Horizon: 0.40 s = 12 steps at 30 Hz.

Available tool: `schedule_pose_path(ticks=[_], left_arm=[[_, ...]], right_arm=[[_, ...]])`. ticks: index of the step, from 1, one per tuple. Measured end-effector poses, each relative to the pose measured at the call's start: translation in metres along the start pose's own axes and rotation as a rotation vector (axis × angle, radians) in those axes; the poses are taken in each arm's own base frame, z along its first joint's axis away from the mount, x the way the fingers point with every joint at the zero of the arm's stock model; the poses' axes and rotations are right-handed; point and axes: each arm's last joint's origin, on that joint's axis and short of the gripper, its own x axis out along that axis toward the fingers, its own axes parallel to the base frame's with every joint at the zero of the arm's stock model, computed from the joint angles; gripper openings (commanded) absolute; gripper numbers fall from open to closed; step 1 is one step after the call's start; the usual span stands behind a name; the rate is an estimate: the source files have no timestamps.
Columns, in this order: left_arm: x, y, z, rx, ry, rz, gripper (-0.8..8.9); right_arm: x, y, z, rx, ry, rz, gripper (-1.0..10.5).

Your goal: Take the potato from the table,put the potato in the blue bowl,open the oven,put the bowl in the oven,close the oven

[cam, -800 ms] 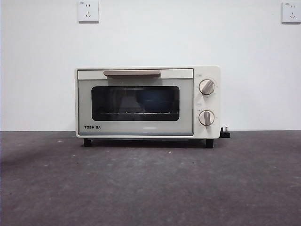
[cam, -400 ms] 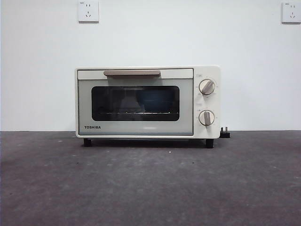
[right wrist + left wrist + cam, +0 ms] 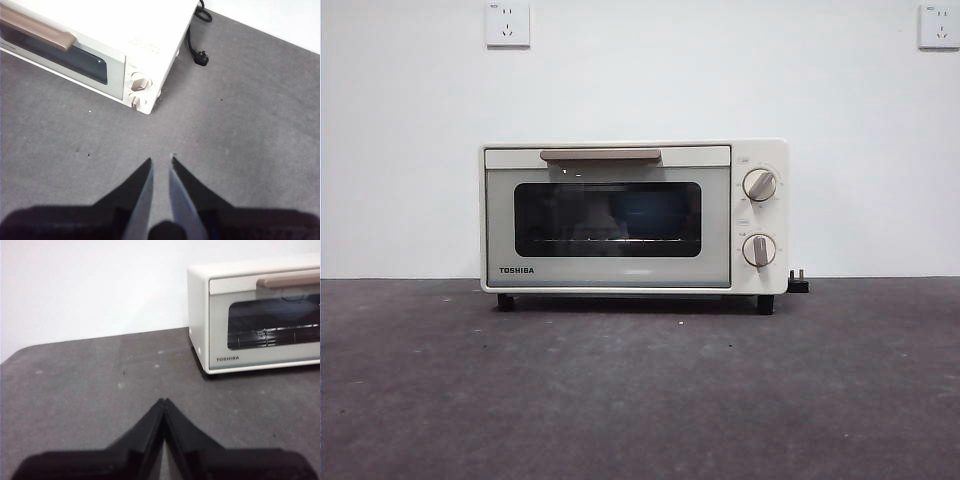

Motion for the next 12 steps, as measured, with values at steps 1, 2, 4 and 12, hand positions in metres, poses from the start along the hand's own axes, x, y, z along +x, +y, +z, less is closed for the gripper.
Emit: schedule_pose_path(ticks=[1,2,4,12], left_arm=[[0.0,0.0,-0.003,0.0,0.002,0.0,-0.04],[0.0,0.0,-0.006,-0.001,0.003,0.0,-0.04],[0.001,-0.001,-0.01,-0.007,0.006,0.003,-0.04],[0.002,0.001,-0.026,-0.052,0.124,0.102,-0.04]], right_arm=[[0.0,0.0,0.0,0.0,0.0,0.0,0.6],[0.0,0.0,0.0,0.0,0.0,0.0,0.6],[0.0,0.0,0.0,0.0,0.0,0.0,0.6],[0.0,0.0,0.0,0.0,0.0,0.0,0.6]])
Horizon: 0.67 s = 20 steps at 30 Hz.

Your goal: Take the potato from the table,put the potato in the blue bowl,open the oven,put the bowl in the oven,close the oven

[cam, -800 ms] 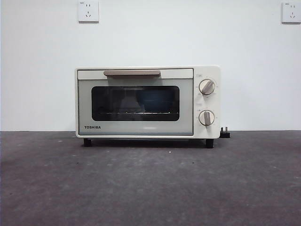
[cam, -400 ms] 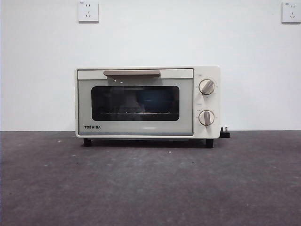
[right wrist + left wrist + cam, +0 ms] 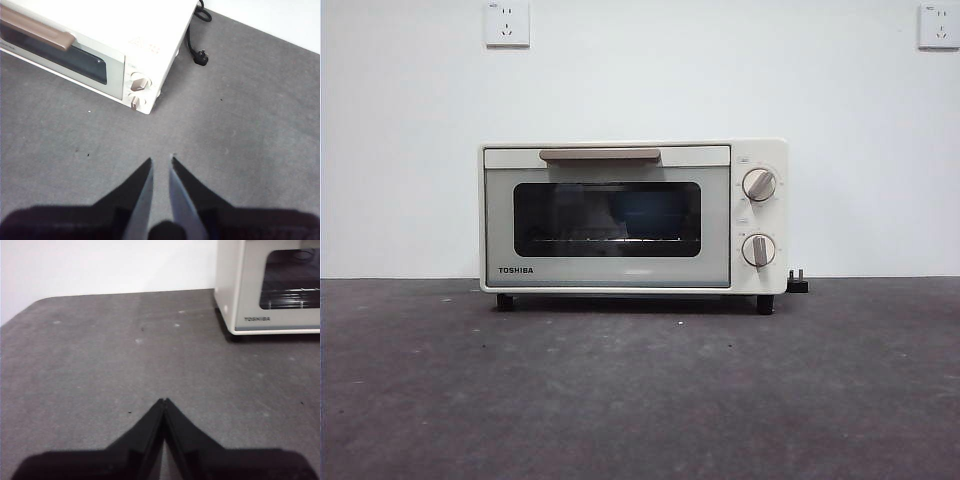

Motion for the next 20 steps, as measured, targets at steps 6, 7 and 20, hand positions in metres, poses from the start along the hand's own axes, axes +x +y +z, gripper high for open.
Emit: schedule_pose_path(ticks=[6,7,20], left_arm=[[0.0,0.0001,0.0,-0.002,0.0,0.002,-0.04],[0.0,0.0,0.0,-0.002,0.0,-0.002,-0.04],[0.0003,-0.0013,0.0003,-0.01,-0.002,-0.044,-0.04]], right_arm=[[0.0,0.0,0.0,0.0,0.0,0.0,0.6],[0.0,0.0,0.0,0.0,0.0,0.0,0.6],[0.0,0.0,0.0,0.0,0.0,0.0,0.6]])
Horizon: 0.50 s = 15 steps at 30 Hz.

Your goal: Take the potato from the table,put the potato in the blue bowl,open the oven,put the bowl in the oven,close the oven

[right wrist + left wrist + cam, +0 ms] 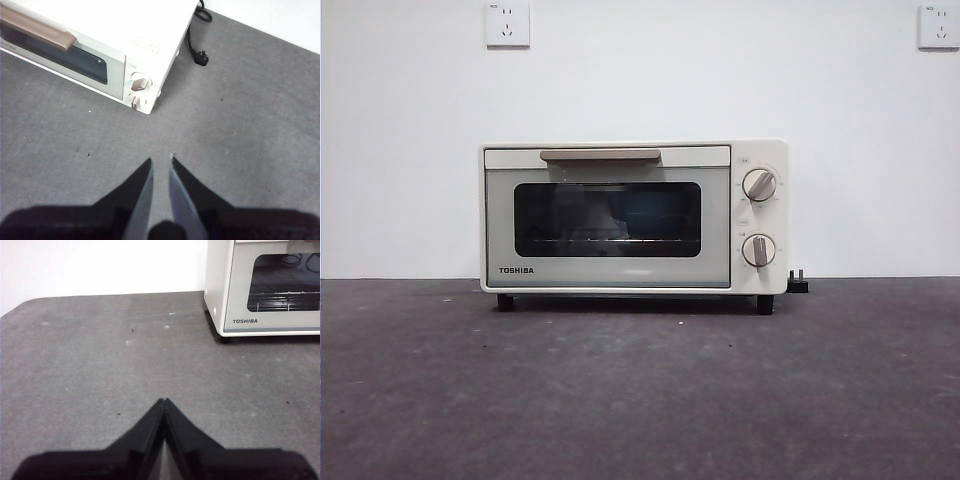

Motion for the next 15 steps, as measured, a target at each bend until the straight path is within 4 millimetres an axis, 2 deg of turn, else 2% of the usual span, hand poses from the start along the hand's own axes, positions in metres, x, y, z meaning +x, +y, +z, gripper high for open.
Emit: schedule_pose_path(ticks=[15], left_arm=[[0.0002,0.0,-0.0003,0.0,0.004,0.0,-0.04]], right_arm=[[0.0006,-0.002,-0.0001,0.006,0.002,-0.006,0.6]])
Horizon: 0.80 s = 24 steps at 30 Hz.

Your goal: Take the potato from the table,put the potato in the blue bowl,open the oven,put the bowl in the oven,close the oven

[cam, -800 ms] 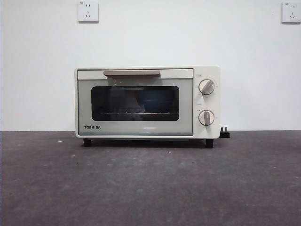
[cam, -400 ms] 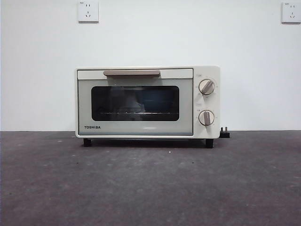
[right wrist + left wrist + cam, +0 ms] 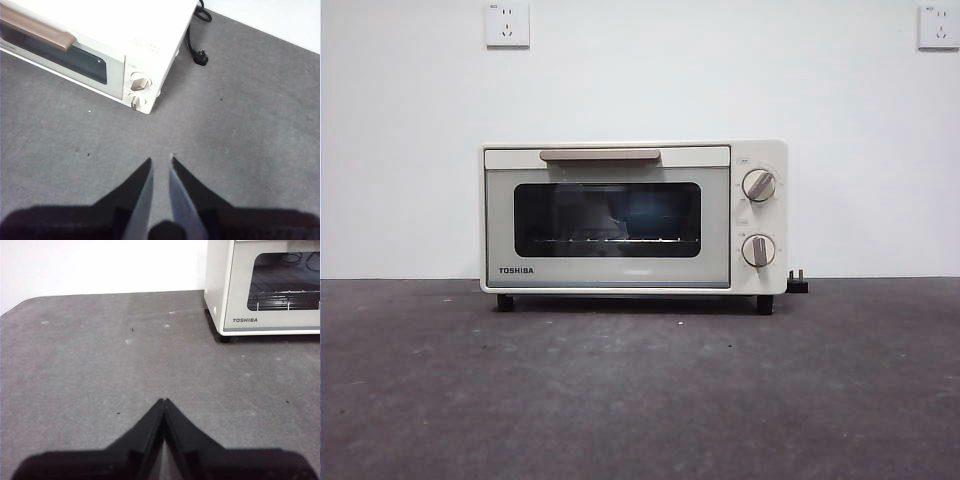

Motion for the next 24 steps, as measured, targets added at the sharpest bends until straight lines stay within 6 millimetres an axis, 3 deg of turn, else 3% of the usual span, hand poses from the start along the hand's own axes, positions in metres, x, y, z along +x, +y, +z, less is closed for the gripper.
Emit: schedule_pose_path(ticks=[6,15,20,24], left_arm=[[0.0,0.0,0.0,0.0,0.0,0.0,-0.04],[0.0,0.0,0.0,0.0,0.0,0.0,-0.04],[0.0,0.0,0.0,0.0,0.0,0.0,-0.04],[0.0,0.0,0.0,0.0,0.0,0.0,-0.04]], right_arm=[[-0.003,-0.015,0.0,-0.026,-0.028,-0.019,0.6],[-0.031,-0.075,0.002,0.168,-0.434,-0.058,0.6],[-0.044,-0.083,-0.022,0.204,-0.668,-0.151,0.6],[-0.027,-0.087,-0.055,0.214,-0.758,-0.267,0.6]])
